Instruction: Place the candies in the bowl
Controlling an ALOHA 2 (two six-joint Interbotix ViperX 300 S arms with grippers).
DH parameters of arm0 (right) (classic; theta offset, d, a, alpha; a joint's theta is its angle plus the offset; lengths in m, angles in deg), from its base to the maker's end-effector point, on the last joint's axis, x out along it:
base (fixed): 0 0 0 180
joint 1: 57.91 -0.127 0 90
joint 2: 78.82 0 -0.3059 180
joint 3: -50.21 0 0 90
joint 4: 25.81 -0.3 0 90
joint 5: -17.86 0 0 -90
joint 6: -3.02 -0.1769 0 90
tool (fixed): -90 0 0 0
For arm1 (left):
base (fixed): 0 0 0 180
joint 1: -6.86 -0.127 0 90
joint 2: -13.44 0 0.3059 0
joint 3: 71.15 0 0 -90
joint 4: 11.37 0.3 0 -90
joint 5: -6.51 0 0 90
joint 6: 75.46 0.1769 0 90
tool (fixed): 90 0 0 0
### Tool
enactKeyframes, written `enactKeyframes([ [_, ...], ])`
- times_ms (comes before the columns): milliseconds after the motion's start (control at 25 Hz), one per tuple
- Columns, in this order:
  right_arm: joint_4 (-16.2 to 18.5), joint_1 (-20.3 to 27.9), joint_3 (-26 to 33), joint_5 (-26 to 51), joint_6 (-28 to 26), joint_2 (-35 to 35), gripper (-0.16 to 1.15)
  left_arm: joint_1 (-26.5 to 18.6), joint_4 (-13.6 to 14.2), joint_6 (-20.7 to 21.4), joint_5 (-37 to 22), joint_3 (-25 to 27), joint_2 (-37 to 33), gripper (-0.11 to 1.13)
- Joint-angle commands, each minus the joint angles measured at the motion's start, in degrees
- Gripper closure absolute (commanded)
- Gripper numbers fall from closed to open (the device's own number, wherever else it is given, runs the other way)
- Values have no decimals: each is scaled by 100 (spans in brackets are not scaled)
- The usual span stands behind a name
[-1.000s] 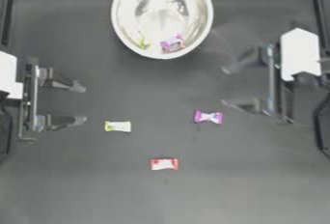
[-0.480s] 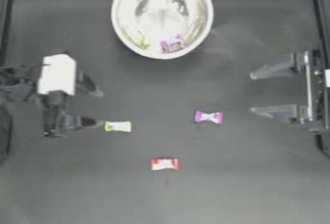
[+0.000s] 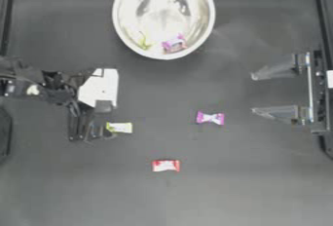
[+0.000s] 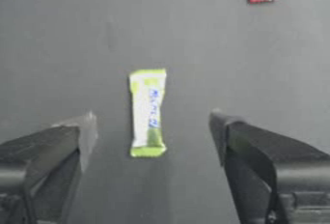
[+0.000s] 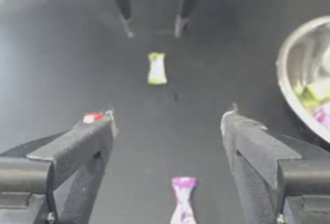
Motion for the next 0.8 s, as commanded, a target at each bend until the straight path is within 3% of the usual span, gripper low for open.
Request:
enactKeyframes([
  [40, -18, 0, 70, -88, 9, 18, 2, 70, 105, -123, -70, -193, 105, 1],
  [360, -18, -9, 35, -193, 0, 18, 2, 185, 563, -642, -237, -483, 624, 1],
  [800, -9, -9, 0, -272, 0, 18, 2, 466, 1723, -1714, -633, -949, 1213, 1],
])
